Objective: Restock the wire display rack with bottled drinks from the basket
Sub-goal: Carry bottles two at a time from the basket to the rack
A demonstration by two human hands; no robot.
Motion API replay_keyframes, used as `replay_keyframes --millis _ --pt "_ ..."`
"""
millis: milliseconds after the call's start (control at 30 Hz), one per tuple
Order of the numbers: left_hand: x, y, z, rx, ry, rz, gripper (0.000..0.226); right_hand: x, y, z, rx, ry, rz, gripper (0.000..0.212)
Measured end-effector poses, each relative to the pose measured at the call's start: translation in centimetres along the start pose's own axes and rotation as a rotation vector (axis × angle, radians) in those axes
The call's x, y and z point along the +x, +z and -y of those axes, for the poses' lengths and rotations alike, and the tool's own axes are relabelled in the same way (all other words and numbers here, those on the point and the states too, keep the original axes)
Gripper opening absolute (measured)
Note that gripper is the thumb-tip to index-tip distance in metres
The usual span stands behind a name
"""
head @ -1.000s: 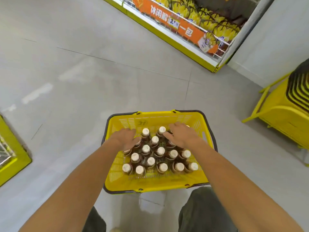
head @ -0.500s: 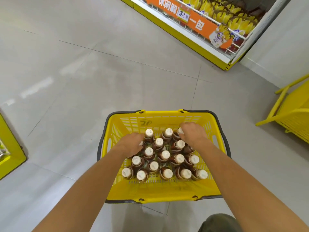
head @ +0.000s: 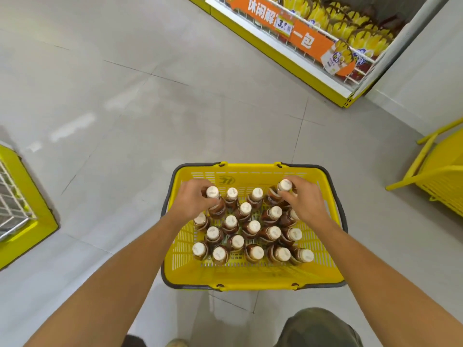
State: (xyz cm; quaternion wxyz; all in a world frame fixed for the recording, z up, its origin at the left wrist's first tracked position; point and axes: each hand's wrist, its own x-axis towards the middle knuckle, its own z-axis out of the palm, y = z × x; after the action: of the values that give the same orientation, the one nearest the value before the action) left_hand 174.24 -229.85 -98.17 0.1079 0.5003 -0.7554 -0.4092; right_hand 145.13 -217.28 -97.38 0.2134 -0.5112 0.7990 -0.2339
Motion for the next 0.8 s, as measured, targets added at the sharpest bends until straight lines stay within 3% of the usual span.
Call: replay_keyframes --millis 133,333,633,800 --pt "-2.2 -7.6 -7.0 -0.121 0.016 -0.065 0.022 -1.0 -7.8 7.5 0.312 0.051 -0.07 0.017" --pt "-8.3 -23.0 -22.3 -0.248 0.047 -0.132 0.025 -1.8 -22.8 22.9 0.4 -0.041 -0.065 0.019" --pt "-21.8 -48.6 -44.9 -0.263 0.104 -0.192 0.023 -7.0 -45.8 50.1 0.489 -0.3 0.151 0.03" --pt "-30.1 -59.0 -52.2 -0.315 0.129 -0.317 0.027 -10.9 -53.4 62.9 0.532 -0.436 0.255 0.027"
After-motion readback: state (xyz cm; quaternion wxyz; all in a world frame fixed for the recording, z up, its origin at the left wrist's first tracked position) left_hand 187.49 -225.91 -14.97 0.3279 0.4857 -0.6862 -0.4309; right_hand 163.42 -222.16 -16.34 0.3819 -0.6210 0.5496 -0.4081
